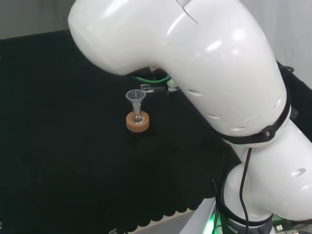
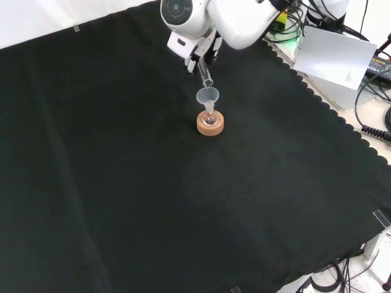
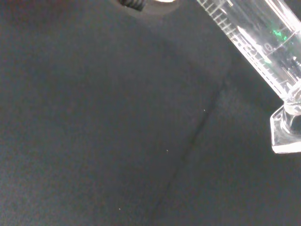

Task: Pour the water from the graduated cylinder into the round-bottom flask.

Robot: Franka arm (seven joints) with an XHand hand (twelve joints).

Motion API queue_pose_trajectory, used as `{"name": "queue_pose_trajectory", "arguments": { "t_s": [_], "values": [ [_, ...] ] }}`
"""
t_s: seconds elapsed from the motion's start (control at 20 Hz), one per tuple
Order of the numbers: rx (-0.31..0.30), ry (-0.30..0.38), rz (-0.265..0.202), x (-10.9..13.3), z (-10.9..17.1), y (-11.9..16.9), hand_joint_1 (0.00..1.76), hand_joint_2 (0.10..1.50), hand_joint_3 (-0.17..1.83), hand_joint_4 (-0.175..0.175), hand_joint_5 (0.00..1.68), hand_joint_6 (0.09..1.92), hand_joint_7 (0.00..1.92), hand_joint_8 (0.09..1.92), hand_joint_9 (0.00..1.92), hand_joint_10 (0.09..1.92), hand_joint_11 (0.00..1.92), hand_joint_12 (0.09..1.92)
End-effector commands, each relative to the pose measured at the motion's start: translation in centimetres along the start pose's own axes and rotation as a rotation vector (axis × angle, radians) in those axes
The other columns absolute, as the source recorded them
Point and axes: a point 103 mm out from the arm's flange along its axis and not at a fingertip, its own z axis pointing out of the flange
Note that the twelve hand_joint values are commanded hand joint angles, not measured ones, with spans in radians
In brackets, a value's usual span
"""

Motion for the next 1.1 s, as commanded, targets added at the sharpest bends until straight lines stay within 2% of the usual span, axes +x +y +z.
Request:
{"name": "queue_pose_trajectory", "arguments": {
  "t_s": [0.05, 0.55, 0.65, 0.7, 0.85, 1.05, 1.1],
  "values": [
    [-0.001, -0.017, -0.007, 0.7, -0.5, 0.0, 1.28, 1.05, 0.0, -0.175, 1.1, 0.79, 1.14, 0.78, 1.52, 0.09, 1.19, 0.81],
    [-0.001, -0.022, 0.003, -1.0, 0.3, -0.2, 1.28, 1.05, 0.0, -0.175, 1.1, 0.8, 1.14, 0.78, 1.52, 0.09, 1.19, 0.81],
    [0.002, -0.028, 0.009, -1.0, 0.2, -0.3, 1.28, 1.05, 0.0, -0.175, 1.1, 0.8, 1.14, 0.78, 1.52, 0.09, 1.19, 0.81],
    [0.012, -0.045, 0.022, 0.0, -0.4, -0.2, 1.28, 1.05, 0.0, -0.175, 1.1, 0.8, 1.14, 0.78, 1.52, 0.09, 1.19, 0.81],
    [0.011, -0.056, 0.024, 0.5, -0.7, -0.2, 1.28, 1.05, 0.0, -0.175, 1.1, 0.8, 1.14, 0.78, 1.52, 0.09, 1.19, 0.81],
    [0.012, -0.045, 0.023, 0.0, -0.3, -0.1, 1.28, 1.05, 0.0, -0.175, 1.1, 0.8, 1.14, 0.78, 1.52, 0.09, 1.19, 0.81],
    [0.003, -0.024, 0.012, -0.5, 0.0, -0.2, 1.28, 1.05, 0.0, -0.175, 1.1, 0.8, 1.14, 0.78, 1.52, 0.09, 1.19, 0.81]
  ]
}}
